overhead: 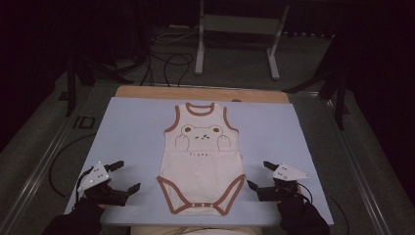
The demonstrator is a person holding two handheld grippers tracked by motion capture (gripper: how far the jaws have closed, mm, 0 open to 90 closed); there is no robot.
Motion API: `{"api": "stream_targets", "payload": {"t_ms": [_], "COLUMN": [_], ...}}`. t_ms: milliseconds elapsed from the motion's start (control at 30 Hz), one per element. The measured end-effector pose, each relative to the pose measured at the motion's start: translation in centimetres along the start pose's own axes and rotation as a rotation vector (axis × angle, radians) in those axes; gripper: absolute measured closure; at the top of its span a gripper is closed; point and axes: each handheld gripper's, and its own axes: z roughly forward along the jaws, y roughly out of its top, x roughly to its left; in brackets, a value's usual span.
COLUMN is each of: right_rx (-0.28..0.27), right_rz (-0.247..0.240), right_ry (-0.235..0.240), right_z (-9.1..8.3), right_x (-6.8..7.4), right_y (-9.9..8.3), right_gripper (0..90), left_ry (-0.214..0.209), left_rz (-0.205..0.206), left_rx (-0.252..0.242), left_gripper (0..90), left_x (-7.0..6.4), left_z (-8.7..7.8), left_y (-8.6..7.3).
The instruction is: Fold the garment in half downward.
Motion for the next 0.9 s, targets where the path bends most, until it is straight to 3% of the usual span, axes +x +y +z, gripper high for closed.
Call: {"api": "stream_targets", "payload": {"t_ms": [333,633,900], "right_rx": [0.018,0.002,0.004], "right_rz": [-0.002,0.007,0.0], "right_ry": [0.009,0.019,0.026], "right_z": [0.0,-0.2,-0.6], "right_x": [0.3,0.4,1.0], "right_y": [0.0,0.2,1.2], "right_gripper": [7.9,7.9,7.9], "left_ry": [-0.019,-0.034,-0.052], "left_rz": [0.016,0.035,0.021], "left_rx": [0.011,0.006,-0.004], "left_gripper": [0.0,0.0,0.0], "left_x": [-0.1,-0.4,-0.6], "left_z": [0.4,0.5,0.4], "left_y": [0.2,0.8,1.3]}}
